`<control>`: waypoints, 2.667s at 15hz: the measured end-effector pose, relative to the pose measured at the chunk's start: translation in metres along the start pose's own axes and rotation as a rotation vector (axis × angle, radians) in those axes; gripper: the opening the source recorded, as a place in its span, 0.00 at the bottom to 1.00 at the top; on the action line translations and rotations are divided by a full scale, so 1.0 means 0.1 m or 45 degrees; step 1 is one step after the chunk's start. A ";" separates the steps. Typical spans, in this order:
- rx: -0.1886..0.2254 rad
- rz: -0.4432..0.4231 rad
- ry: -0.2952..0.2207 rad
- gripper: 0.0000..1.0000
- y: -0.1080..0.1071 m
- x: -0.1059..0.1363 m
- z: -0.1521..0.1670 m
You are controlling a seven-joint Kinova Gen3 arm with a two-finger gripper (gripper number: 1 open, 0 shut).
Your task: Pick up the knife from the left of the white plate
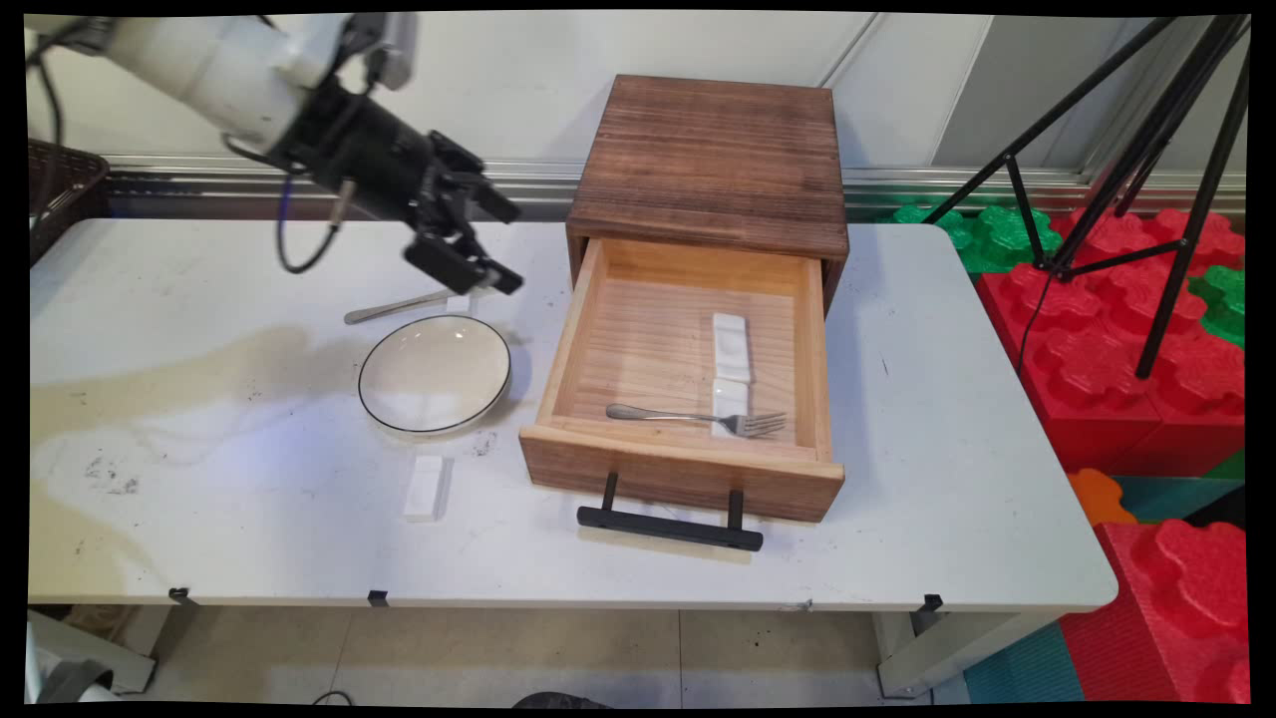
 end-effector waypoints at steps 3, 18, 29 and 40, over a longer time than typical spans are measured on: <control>0.027 -0.031 -0.008 1.00 0.01 -0.18 -0.24; 0.196 -0.177 -0.067 1.00 -0.23 -0.54 -0.66; 0.292 -0.149 -0.376 1.00 -0.95 -0.71 -0.04; 0.288 -0.126 -0.663 1.00 -1.36 -1.08 0.65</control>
